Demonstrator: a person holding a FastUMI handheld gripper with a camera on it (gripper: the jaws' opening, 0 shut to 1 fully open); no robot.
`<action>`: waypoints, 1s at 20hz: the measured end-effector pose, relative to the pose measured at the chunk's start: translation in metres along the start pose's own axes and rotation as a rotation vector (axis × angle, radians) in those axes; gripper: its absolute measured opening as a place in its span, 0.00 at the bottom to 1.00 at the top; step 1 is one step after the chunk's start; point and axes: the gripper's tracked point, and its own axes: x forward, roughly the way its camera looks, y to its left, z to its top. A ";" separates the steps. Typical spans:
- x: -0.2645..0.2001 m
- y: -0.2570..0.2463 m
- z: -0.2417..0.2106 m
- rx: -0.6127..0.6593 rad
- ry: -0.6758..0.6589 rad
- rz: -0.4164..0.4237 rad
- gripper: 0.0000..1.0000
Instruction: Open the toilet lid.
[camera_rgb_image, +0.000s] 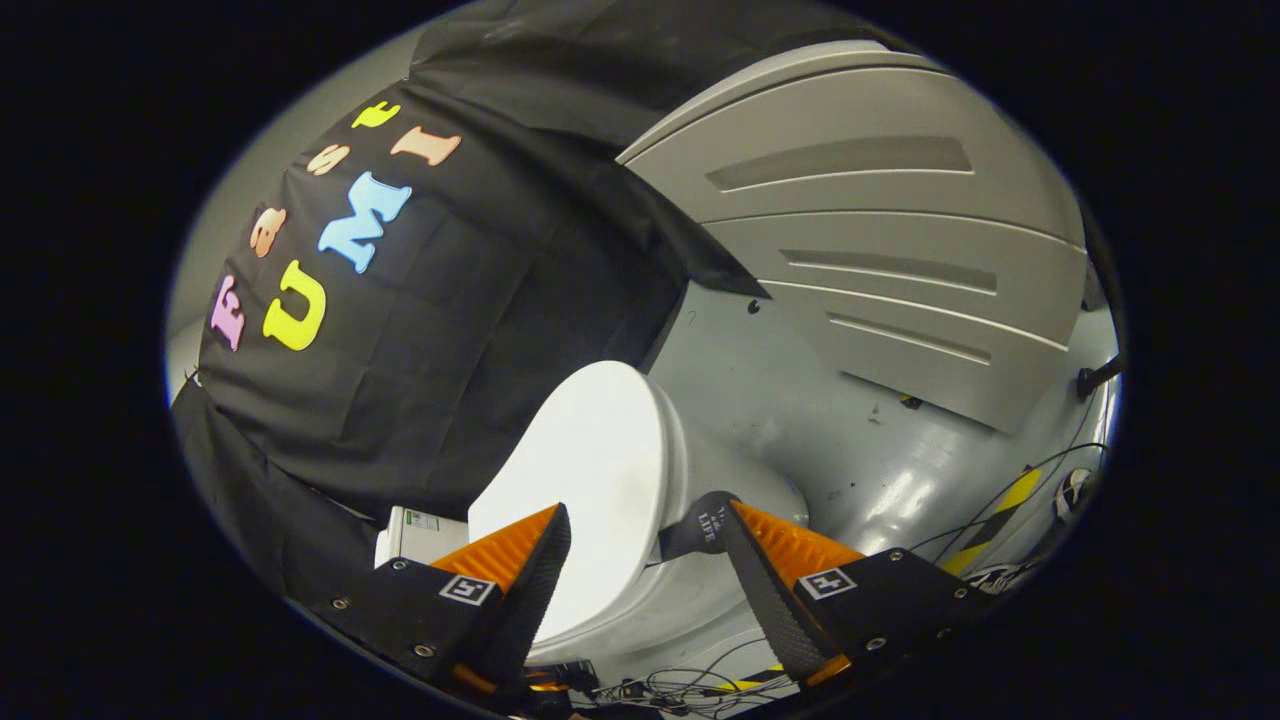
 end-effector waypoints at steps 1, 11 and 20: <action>0.001 -0.005 -0.001 0.023 0.006 -0.003 0.94; 0.032 -0.027 -0.019 0.137 0.081 0.018 0.86; 0.046 -0.032 -0.021 0.111 0.090 0.038 0.47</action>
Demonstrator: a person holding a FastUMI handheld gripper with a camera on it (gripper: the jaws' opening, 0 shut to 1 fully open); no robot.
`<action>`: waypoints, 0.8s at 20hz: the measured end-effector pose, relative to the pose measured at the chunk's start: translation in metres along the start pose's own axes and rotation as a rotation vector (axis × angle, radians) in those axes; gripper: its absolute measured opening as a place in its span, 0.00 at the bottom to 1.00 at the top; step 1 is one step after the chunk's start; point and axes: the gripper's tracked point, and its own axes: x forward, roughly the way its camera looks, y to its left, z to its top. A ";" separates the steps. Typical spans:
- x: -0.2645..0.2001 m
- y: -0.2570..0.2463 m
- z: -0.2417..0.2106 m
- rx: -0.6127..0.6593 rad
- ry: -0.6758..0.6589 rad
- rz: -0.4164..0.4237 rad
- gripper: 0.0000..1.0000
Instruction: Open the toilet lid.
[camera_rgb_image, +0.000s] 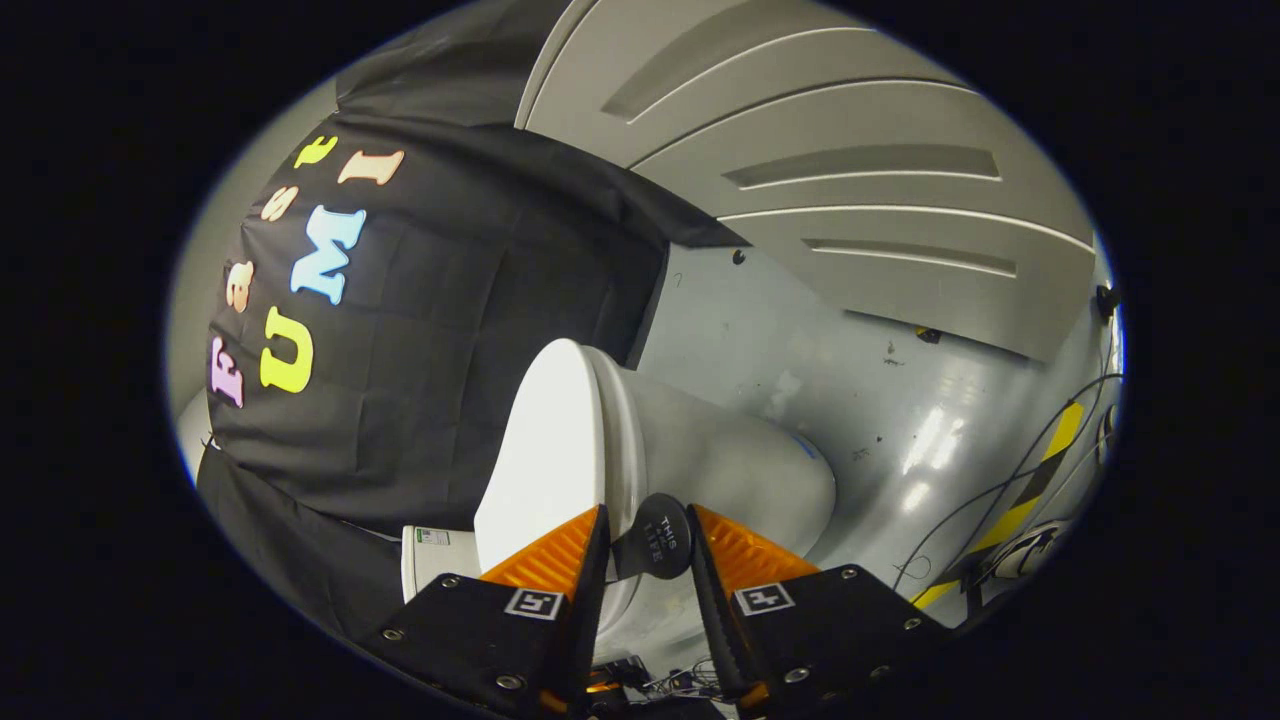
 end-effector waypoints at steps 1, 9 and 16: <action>0.001 -0.003 0.000 -0.001 0.003 -0.003 0.43; -0.002 -0.002 0.009 -0.072 -0.008 0.068 0.21; -0.003 0.002 0.010 -0.048 -0.017 0.093 0.05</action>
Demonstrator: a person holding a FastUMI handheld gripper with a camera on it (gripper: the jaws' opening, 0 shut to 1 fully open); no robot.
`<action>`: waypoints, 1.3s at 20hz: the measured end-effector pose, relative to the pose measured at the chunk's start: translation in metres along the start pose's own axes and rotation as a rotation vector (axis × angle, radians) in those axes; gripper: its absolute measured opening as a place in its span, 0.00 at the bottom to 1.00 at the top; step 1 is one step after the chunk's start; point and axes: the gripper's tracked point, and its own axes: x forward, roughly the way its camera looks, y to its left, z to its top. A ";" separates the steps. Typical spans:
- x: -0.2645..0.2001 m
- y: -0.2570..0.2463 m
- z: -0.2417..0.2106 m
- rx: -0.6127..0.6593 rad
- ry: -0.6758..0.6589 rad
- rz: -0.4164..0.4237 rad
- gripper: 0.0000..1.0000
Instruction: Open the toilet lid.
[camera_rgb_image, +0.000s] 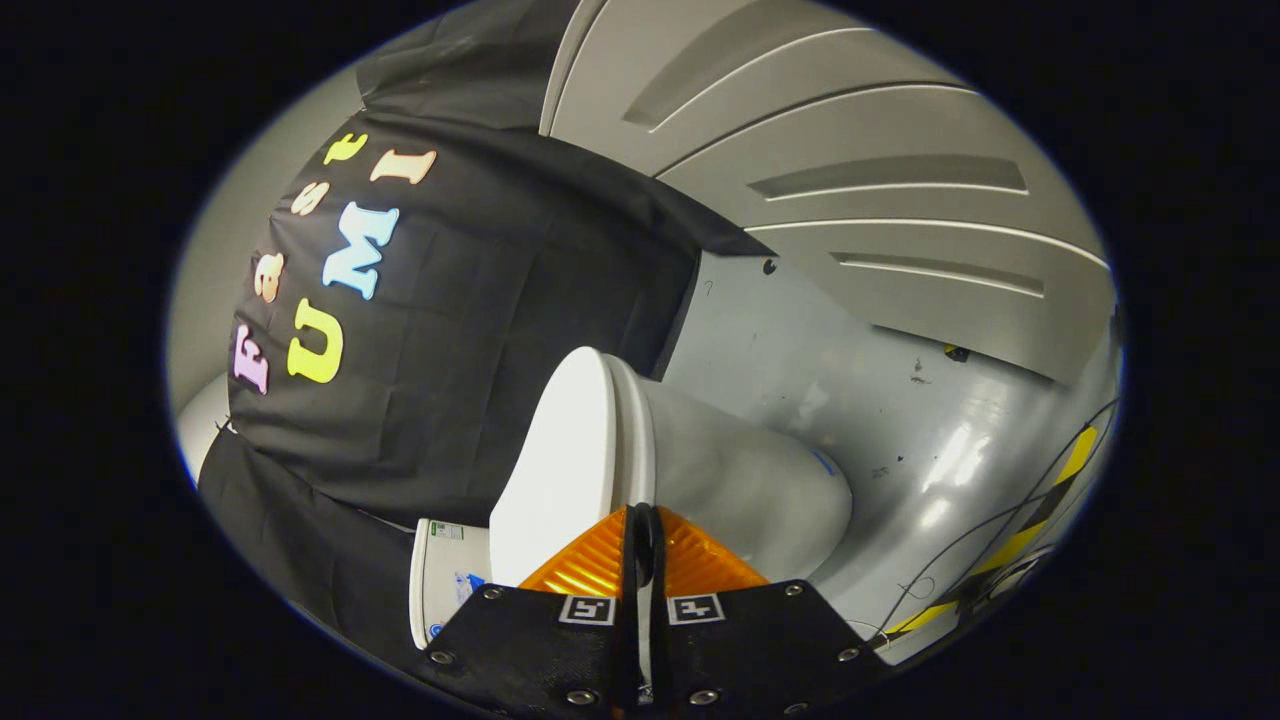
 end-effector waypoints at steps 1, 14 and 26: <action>-0.001 0.003 0.000 -0.009 -0.002 0.002 0.05; -0.018 0.034 0.009 -0.187 -0.015 -0.080 0.00; -0.048 0.120 0.027 -0.471 -0.068 -0.096 0.00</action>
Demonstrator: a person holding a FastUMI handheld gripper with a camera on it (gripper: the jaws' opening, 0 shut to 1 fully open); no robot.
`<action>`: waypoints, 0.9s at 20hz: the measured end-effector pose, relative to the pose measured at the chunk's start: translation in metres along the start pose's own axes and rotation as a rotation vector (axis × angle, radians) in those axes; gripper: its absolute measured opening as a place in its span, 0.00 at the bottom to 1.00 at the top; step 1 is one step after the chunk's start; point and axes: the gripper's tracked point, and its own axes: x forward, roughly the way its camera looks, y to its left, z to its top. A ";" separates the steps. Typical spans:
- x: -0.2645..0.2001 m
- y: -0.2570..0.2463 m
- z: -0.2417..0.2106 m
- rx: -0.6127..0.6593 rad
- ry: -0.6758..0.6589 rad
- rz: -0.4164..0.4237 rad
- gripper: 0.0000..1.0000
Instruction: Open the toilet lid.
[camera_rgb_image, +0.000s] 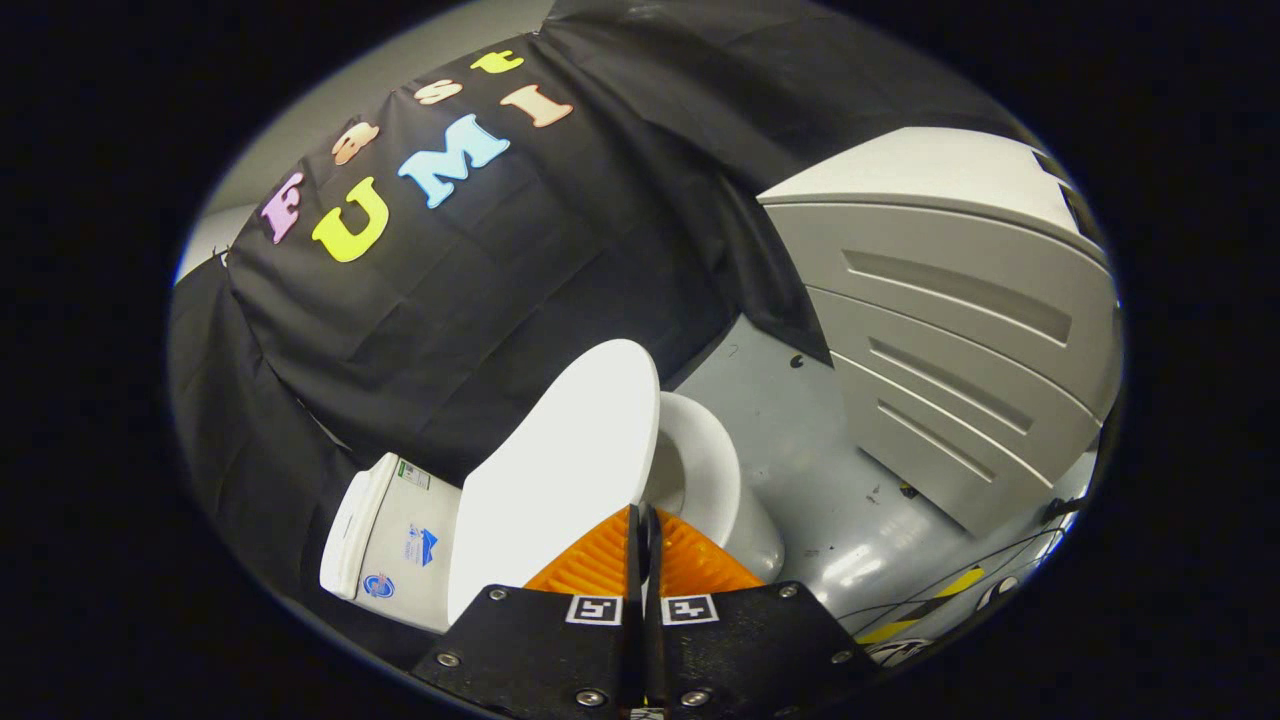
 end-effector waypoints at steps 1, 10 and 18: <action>-0.003 0.006 0.003 -0.024 -0.006 0.002 0.00; -0.039 0.086 0.040 -0.258 -0.119 0.050 0.00; -0.067 0.155 0.054 -0.415 -0.217 0.096 0.00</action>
